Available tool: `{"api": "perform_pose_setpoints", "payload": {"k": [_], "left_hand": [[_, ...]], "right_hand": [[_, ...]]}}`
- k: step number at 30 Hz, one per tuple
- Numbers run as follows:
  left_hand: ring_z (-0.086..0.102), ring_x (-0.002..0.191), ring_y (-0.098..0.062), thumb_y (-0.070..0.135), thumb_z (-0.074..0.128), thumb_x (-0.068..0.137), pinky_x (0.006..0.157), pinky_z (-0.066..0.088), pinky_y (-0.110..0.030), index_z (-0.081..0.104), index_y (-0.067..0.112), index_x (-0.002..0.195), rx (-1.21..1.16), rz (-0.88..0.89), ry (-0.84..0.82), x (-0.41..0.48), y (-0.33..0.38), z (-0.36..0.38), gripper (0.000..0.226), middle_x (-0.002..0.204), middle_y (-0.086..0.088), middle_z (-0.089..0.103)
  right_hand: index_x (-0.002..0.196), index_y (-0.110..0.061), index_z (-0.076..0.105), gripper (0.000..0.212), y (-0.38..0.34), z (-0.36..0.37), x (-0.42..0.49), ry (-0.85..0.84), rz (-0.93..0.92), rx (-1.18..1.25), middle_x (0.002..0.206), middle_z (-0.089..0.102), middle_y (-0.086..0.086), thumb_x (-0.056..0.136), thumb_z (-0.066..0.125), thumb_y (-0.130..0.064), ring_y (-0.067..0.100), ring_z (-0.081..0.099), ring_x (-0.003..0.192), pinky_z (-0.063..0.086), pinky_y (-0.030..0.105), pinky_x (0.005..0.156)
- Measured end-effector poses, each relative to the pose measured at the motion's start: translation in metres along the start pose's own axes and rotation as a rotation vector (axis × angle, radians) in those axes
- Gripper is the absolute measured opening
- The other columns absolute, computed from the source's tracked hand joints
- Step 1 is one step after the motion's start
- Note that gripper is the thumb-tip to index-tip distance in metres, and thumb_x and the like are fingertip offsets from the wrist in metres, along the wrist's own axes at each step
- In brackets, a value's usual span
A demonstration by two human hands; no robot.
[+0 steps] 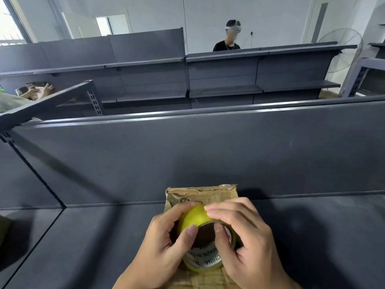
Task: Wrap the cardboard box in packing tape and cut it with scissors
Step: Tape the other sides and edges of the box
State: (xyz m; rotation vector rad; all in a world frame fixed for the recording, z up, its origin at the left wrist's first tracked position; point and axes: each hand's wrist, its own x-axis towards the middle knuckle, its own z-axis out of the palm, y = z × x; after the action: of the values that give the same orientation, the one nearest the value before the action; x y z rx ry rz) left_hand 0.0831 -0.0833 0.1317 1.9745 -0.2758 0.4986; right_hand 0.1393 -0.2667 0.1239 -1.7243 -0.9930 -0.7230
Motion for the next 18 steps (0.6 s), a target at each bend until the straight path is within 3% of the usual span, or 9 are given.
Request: {"api": "perform_pose_setpoints", "payload": {"k": [3,6,9,12,15,18], "left_hand": [[0.072,0.093,-0.007,0.029,0.074,0.084,0.079,0.053,-0.017,0.062,0.028,0.132,0.088,0.118,0.075,-0.001,-0.001,0.004,0.049,0.112,0.009,0.075],[0.071,0.083,-0.006,0.024,0.082,0.082,0.072,0.053,-0.016,0.063,0.021,0.134,0.119,0.164,0.104,-0.004,-0.004,0.008,0.055,0.107,0.008,0.075],[0.064,0.07,-0.012,0.031,0.085,0.081,0.063,0.051,-0.02,0.062,0.028,0.135,0.163,0.156,0.125,-0.005,-0.01,0.007,0.059,0.085,0.006,0.066],[0.049,0.059,-0.009,0.041,0.083,0.082,0.054,0.043,-0.021,0.059,0.034,0.136,0.173,0.118,0.148,-0.004,-0.01,0.008,0.059,0.071,0.008,0.054],[0.04,0.055,-0.008,0.053,0.074,0.085,0.048,0.04,-0.025,0.055,0.035,0.14,0.201,0.111,0.126,-0.004,-0.005,0.008,0.061,0.065,0.01,0.046],[0.034,0.054,-0.007,0.052,0.076,0.085,0.049,0.035,-0.018,0.054,0.033,0.142,0.241,0.116,0.102,-0.004,-0.001,0.008,0.063,0.065,0.013,0.039]], "right_hand": [[0.097,-0.006,0.077,0.017,-0.004,0.001,0.002,0.012,-0.045,-0.062,0.117,0.071,-0.004,0.088,0.066,-0.015,0.023,0.064,0.104,0.053,0.037,0.085],[0.099,-0.007,0.079,0.017,-0.009,0.006,0.002,0.05,-0.052,-0.183,0.113,0.072,-0.002,0.09,0.07,-0.018,0.021,0.066,0.101,0.055,0.035,0.084],[0.101,-0.01,0.079,0.016,-0.016,0.017,0.002,0.111,0.004,-0.286,0.105,0.073,-0.002,0.09,0.072,-0.018,0.016,0.066,0.097,0.056,0.028,0.084],[0.1,-0.01,0.079,0.016,-0.022,0.028,0.002,0.191,0.056,-0.286,0.101,0.073,-0.002,0.09,0.07,-0.018,0.014,0.066,0.094,0.056,0.027,0.083],[0.099,-0.01,0.08,0.014,-0.024,0.032,0.003,0.239,0.088,-0.249,0.099,0.073,-0.003,0.089,0.071,-0.016,0.014,0.067,0.093,0.057,0.028,0.081],[0.098,-0.01,0.08,0.017,-0.025,0.032,0.003,0.247,0.09,-0.215,0.099,0.073,-0.004,0.093,0.066,-0.018,0.014,0.068,0.093,0.057,0.027,0.08]]}}
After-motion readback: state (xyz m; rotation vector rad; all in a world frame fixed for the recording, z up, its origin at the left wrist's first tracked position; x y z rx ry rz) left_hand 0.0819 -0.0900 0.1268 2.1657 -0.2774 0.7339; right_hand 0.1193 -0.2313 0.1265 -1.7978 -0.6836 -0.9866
